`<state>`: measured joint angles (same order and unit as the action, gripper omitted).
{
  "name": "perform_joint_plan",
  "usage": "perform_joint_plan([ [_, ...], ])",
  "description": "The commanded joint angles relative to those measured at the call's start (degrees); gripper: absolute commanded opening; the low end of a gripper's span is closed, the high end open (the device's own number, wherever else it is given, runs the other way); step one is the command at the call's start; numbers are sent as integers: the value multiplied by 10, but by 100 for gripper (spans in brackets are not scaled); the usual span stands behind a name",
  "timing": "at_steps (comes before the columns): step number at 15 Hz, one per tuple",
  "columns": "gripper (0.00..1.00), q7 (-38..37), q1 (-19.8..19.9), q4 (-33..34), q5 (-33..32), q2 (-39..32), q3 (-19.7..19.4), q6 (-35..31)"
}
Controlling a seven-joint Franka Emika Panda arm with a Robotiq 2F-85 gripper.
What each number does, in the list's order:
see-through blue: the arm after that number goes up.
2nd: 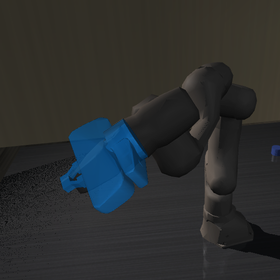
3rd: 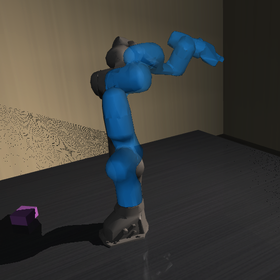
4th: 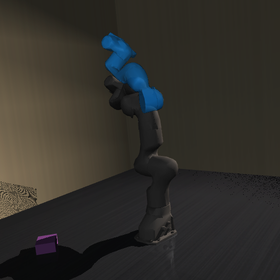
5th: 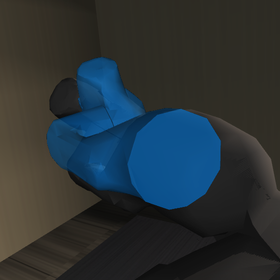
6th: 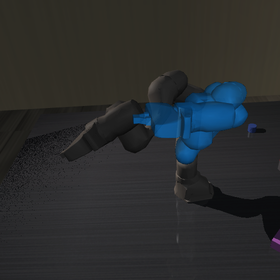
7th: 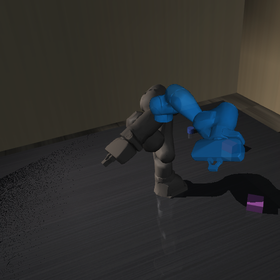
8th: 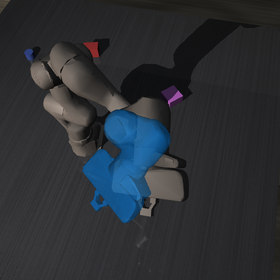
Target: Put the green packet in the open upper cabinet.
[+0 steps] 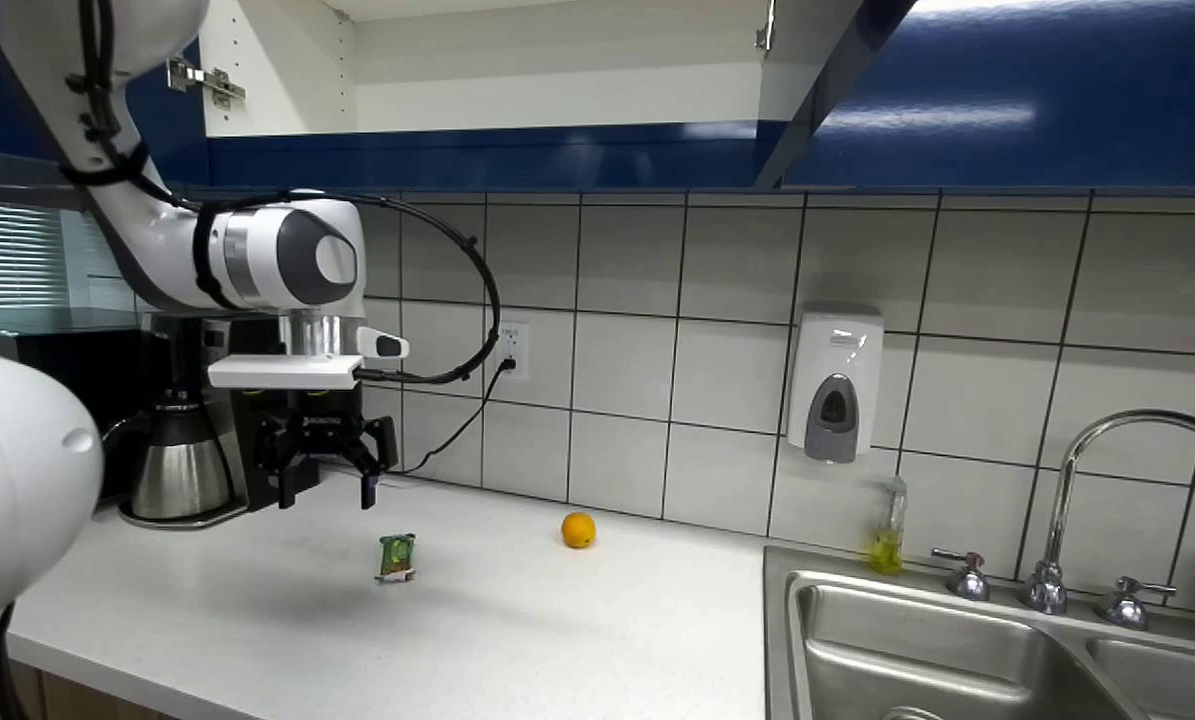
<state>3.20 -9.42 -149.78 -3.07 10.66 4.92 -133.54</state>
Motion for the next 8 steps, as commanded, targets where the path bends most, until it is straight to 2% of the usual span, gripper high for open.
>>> perform_joint_plan([
  [1, 100, -22, 9, 69, -16, -90, 16, -19],
  [8, 100, -67, 0, 193, -58, -230, 9, -25],
])
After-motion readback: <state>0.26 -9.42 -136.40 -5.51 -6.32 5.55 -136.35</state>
